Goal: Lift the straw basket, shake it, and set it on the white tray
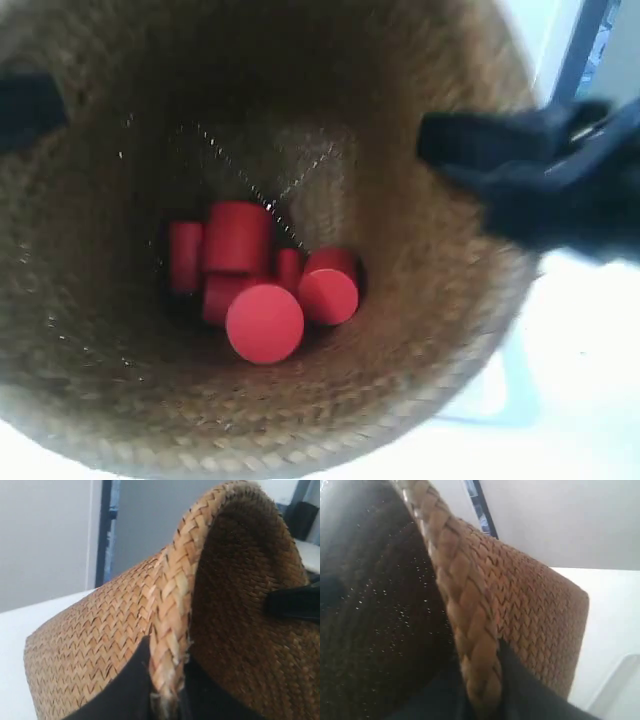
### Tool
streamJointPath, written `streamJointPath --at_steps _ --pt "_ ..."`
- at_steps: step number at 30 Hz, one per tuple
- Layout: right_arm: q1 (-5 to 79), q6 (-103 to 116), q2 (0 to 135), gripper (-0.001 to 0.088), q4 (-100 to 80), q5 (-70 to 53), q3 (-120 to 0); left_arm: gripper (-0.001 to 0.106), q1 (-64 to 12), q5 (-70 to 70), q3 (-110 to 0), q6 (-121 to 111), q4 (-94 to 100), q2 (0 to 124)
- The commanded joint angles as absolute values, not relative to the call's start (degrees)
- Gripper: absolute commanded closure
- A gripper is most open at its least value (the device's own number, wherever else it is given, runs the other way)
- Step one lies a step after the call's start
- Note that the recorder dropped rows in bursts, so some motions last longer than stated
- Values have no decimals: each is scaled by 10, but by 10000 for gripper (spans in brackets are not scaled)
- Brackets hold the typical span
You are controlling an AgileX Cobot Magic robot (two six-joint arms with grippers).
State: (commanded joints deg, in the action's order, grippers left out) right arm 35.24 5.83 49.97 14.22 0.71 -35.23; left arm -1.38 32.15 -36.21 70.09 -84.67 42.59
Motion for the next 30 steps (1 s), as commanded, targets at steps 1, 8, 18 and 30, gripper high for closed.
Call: streamJointPath --at_steps 1,8,18,30 --pt "359 77 483 868 149 -19 -367 1053 -14 352 -378 693 -845 414" --pt "369 5 451 868 93 23 -358 1053 -14 230 -374 693 -816 394" --pt "361 15 419 868 90 -26 -416 1053 -14 294 -428 651 -768 365" --pt "349 50 470 868 61 -39 -398 1053 -14 260 -385 635 -781 396"
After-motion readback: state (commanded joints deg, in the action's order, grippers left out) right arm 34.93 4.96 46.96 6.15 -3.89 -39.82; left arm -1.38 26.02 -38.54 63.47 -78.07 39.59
